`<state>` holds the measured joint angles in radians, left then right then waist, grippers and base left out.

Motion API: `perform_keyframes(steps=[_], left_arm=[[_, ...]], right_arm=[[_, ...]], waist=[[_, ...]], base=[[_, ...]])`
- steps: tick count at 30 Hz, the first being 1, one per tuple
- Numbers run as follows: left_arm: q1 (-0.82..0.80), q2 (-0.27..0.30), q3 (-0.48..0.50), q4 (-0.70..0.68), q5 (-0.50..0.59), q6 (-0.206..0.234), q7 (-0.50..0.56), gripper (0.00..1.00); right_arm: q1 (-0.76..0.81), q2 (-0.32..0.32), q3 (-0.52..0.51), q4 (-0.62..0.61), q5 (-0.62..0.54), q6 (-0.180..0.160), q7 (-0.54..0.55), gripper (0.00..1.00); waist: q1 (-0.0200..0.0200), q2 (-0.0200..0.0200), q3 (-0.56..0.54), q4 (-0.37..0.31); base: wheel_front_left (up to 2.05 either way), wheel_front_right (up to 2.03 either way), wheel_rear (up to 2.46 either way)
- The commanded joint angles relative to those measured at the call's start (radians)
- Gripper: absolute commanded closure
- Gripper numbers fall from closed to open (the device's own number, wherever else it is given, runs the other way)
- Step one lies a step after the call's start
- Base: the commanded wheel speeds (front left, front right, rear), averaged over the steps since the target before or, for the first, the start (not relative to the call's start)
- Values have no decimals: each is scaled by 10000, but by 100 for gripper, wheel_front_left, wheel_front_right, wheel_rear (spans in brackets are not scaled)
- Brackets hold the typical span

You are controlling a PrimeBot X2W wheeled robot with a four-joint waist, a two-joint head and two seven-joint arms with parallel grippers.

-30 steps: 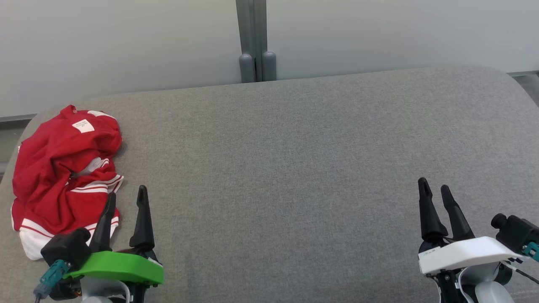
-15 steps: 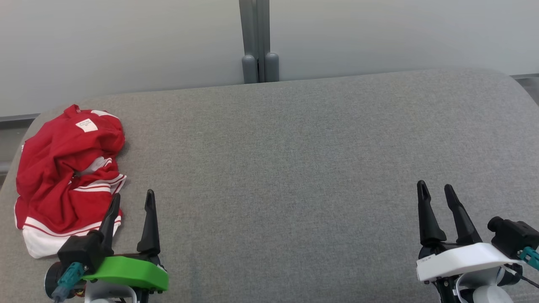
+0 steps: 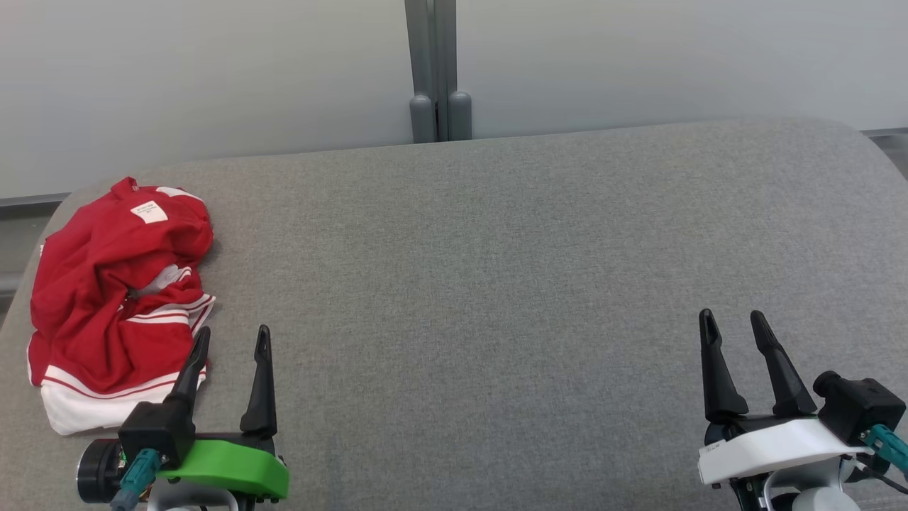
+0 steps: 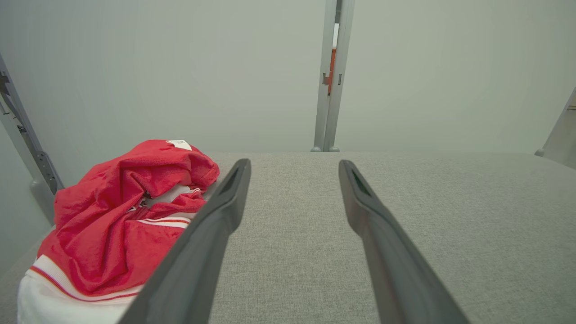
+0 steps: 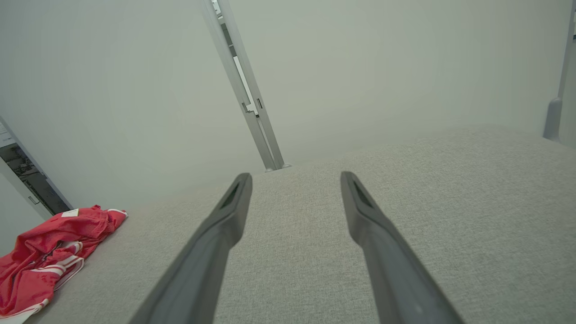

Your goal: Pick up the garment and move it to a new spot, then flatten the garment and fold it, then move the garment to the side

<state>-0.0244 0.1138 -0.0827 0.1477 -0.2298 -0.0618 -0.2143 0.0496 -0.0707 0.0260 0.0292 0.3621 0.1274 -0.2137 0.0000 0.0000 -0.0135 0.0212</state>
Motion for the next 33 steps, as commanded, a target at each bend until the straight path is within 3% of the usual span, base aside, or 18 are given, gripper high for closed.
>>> perform_keyframes(steps=[1,20,25,33], left_arm=[[77,108,10,-15,240,48,-97,0],[96,117,93,30,925,-59,-279,0],[81,155,200,-30,798,-143,-53,0],[209,207,388,-267,124,-212,344,0]], right_arm=[[72,-47,28,-103,-240,41,-117,0],[274,-142,152,-230,-1408,45,-463,0],[345,-203,133,-242,-1680,47,-553,0],[355,-175,-85,-212,-1179,46,-303,0]], waist=[[0,0,-10,5],[0,0,-93,97],[0,0,-111,136],[0,0,-119,151]], base=[[0,0,0],[0,0,0],[0,0,0],[0,0,0]])
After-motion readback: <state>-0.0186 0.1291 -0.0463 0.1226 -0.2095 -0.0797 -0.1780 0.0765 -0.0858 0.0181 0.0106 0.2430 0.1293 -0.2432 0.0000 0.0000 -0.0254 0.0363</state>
